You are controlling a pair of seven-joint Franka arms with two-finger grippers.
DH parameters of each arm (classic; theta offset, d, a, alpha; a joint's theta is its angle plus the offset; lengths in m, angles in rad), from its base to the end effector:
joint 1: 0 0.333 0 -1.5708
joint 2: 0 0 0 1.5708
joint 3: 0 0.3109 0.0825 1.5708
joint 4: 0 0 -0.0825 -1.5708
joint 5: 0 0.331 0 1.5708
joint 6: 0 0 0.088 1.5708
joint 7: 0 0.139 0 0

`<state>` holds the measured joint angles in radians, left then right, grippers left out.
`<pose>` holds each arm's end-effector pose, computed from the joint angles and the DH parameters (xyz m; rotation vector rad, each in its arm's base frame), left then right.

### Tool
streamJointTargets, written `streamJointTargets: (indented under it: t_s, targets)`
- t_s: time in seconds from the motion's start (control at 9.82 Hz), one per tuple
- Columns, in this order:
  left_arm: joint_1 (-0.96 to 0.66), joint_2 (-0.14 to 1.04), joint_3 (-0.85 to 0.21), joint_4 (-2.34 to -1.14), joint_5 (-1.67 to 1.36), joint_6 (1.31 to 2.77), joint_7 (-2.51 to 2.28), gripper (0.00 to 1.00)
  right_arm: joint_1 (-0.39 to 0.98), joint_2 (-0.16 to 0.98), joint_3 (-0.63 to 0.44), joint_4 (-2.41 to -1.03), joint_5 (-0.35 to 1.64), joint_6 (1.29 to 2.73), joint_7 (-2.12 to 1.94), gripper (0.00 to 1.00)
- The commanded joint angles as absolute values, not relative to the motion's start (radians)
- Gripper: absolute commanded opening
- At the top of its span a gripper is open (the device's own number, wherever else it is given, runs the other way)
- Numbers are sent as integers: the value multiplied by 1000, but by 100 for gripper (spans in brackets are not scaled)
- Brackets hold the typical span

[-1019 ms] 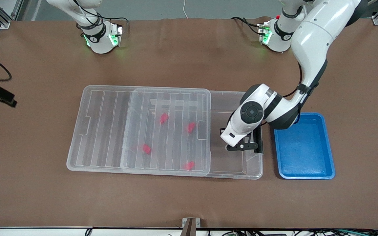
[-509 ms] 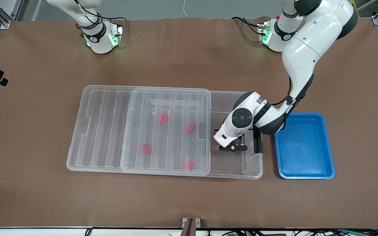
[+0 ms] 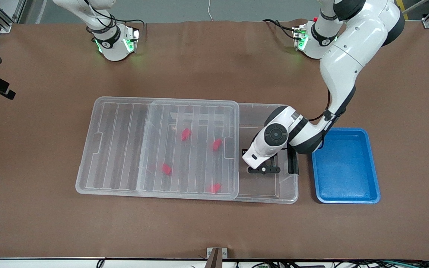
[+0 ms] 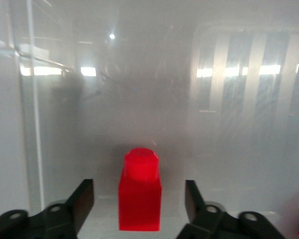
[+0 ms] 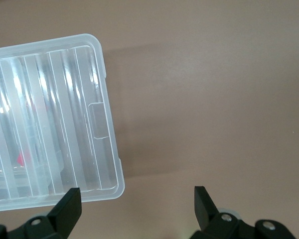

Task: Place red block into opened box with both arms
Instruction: 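Carry the red block with the left gripper over the opened box section, then lower the red block into the box and open the left gripper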

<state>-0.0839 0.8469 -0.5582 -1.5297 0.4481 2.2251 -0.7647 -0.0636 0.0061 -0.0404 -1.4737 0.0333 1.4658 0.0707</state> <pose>0.5726 -0.3282 0.2033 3.0981 -0.0044 -0.0644 0.4904 -0.0462 0.6155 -3.0970 0.2661 0.0209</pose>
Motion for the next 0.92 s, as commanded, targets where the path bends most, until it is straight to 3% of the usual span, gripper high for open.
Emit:
streamJointTargets:
  t_s: [0.0,0.51,0.81]
  targets:
    - [-75,737,-555,-1548,466,2128,-762,100,-75,-9,-37,-1491,48,1474,84,100]
    - [6,449,-565,-1542,381,2002,-732,100,-80,32,-37,-1534,43,1474,-94,96]
    - [102,361,-565,-1412,257,1800,-607,100,-57,158,-29,-1708,49,1812,-192,17]
